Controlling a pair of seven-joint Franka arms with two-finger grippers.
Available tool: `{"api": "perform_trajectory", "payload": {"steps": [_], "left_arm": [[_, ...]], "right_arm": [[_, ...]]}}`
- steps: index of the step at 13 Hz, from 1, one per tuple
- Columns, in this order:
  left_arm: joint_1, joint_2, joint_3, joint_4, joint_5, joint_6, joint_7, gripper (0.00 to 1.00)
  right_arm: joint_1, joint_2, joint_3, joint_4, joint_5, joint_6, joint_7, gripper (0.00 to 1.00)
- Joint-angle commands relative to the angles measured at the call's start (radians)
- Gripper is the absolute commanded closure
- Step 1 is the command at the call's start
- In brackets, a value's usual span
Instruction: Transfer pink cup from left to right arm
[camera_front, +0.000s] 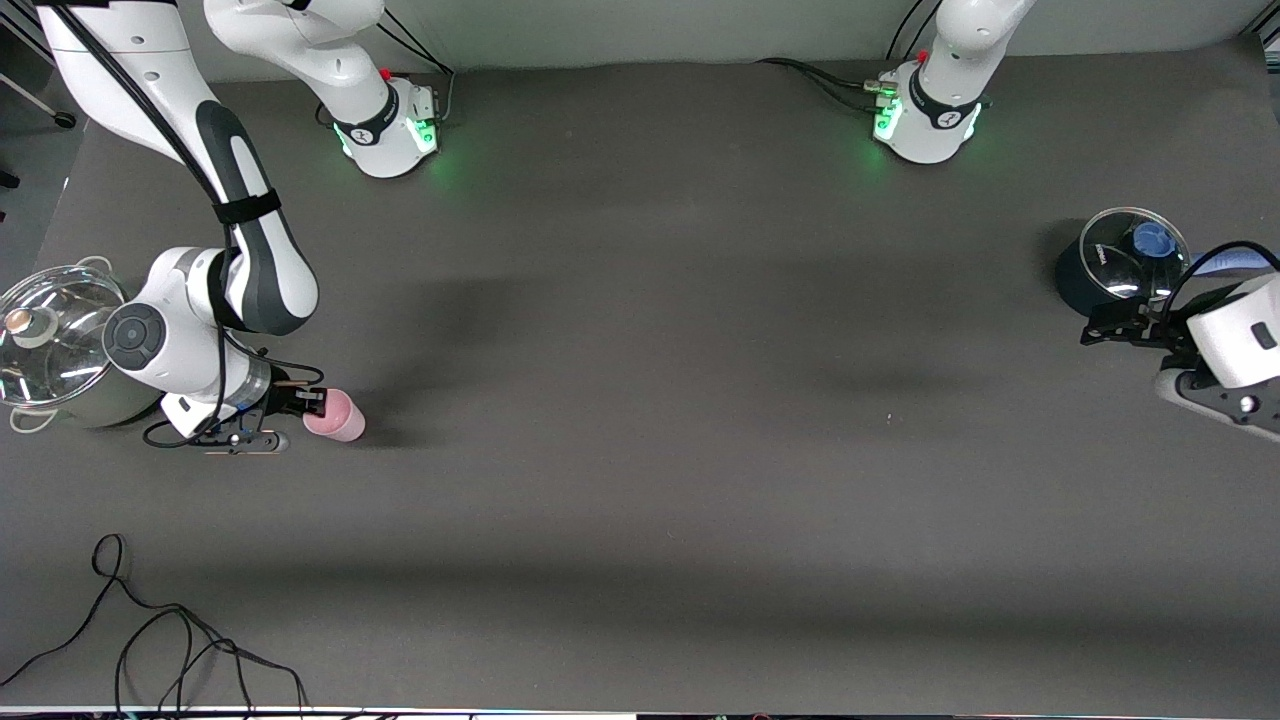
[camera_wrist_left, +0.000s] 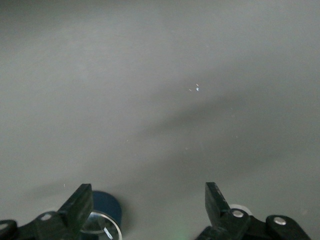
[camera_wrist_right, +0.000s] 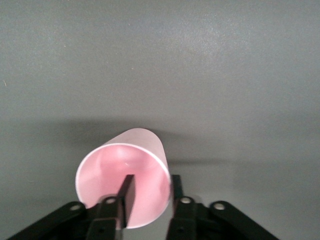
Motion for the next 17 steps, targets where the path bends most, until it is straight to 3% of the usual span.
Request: {"api": "perform_trajectory", "payload": {"steps": [1, 9, 14, 16, 17], "left_arm": [[-0.005, -0.068, 0.013, -0.01, 0.012, -0.016, -0.197, 0.0], [0.055, -0.116, -0.008, -0.018, 0.0, 0.024, -0.22, 0.0], [0.053, -0.2, -0.011, -0.036, -0.005, 0.039, -0.225, 0.0], [0.035, -0.22, 0.006, -0.036, -0.028, 0.036, -0.216, 0.0], [-0.006, -0.237, 0.066, -0.033, -0.066, 0.036, -0.188, 0.0]], "right_arm": [[0.002, -0.061, -0.004, -0.002, 0.018, -0.05, -0.017, 0.0], [0.003, -0.312, -0.036, 0.243, 0.01, -0.497, -0.006, 0.0], [0.002, -0.317, -0.047, 0.549, -0.06, -0.868, -0.001, 0.0], [0.002, -0.316, -0.05, 0.565, -0.095, -0.908, -0.003, 0.0], [0.003, -0.314, -0.05, 0.563, -0.103, -0.911, -0.004, 0.0]]}}
